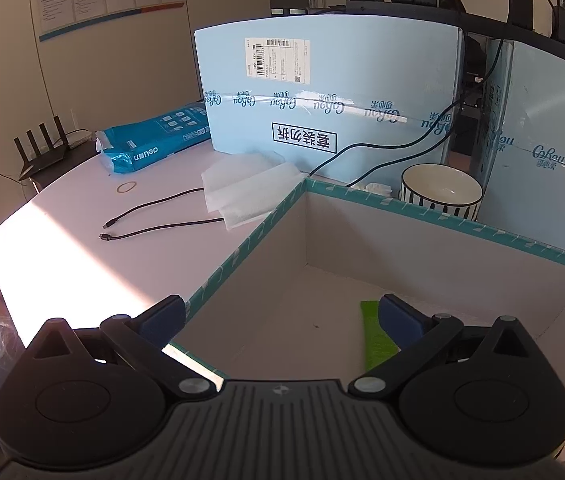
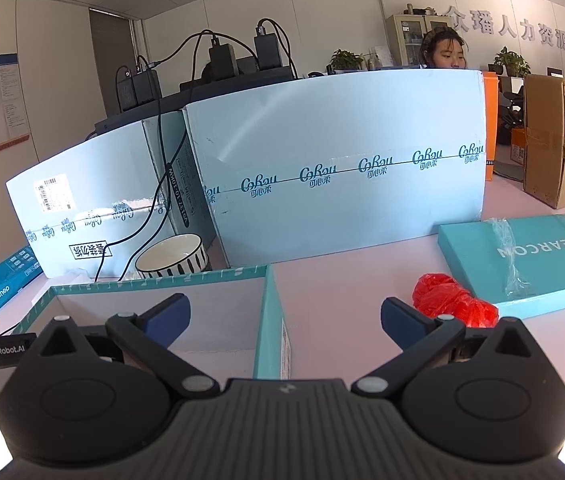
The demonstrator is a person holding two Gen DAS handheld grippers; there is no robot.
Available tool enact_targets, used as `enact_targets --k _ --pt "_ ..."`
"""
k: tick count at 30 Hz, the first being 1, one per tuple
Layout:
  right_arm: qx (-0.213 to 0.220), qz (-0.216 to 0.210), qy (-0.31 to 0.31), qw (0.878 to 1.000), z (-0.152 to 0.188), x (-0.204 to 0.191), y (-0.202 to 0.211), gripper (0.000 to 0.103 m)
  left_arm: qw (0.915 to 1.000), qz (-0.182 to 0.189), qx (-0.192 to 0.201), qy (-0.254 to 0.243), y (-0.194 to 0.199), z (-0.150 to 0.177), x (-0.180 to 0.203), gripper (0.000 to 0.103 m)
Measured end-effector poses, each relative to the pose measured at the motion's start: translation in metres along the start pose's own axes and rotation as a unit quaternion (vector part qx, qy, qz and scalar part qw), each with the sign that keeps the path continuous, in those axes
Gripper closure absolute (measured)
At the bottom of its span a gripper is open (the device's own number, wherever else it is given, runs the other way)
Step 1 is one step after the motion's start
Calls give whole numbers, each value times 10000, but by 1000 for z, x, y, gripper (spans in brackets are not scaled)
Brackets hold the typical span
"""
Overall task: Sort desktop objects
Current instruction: 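Move the open right gripper toward the red plastic bag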
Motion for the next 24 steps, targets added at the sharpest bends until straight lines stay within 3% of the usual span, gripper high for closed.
enact_targets --k 24 --pt "-23 532 -164 9984 0 37 3 0 9998 45 -180 -33 -9 2 6 0"
Point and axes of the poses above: each gripper's, at about its wrist camera, not at the fingertips, and y roughly against the way its jaws point, x to its right, z to its underside, the point moved 9 cm from there along -y, roughly the way its jaws point, and after that the axes turned 13 degrees about -z, right-handed, at the moved point
